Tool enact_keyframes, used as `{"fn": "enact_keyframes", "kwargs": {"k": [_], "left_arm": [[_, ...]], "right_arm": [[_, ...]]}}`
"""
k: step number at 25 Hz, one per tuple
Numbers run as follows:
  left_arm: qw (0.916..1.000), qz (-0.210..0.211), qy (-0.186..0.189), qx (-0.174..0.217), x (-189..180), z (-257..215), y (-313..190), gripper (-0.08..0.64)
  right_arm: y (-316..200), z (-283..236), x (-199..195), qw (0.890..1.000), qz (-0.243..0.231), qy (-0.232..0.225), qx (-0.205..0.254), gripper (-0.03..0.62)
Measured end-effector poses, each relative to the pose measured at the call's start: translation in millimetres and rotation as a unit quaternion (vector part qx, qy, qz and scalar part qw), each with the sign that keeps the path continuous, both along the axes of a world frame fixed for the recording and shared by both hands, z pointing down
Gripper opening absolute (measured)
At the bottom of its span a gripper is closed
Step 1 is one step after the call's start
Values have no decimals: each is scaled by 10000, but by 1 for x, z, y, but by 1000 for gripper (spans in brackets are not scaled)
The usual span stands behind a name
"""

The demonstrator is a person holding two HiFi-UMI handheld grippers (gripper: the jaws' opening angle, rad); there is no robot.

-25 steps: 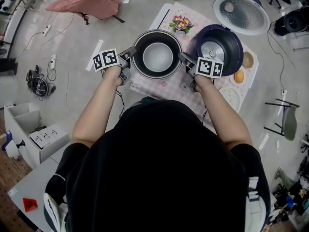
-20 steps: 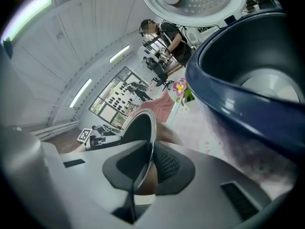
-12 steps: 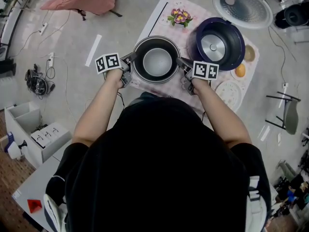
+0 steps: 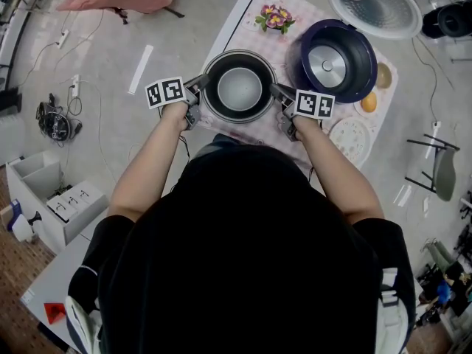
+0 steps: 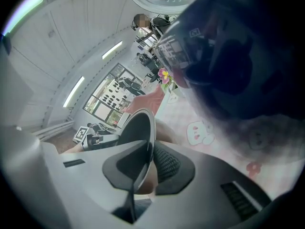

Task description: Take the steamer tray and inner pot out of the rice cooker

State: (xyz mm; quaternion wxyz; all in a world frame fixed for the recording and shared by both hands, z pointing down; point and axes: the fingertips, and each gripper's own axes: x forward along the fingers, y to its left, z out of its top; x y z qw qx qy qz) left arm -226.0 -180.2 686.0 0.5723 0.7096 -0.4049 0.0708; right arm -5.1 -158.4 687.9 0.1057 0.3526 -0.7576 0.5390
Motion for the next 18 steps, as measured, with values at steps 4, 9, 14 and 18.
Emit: {"fn": "enact_keyframes", "kwargs": {"k": [4,9,14,18], "left_arm": [[10000,-6,-5,75,0,1,1,55],[10000,40,-1,87,0,1,1,57],[9995,283,-109,101,1,1,-1,57],[9990,369,-196,128,2,0,0,57]], "right_arm": [[1,1,0,9999,61,-95,6,46],[1,1,0,9999,56,-68,76,48],[0,2,0,9993,-172,239,244,58],[0,-1,4,9978,-314,431,384,67]]}}
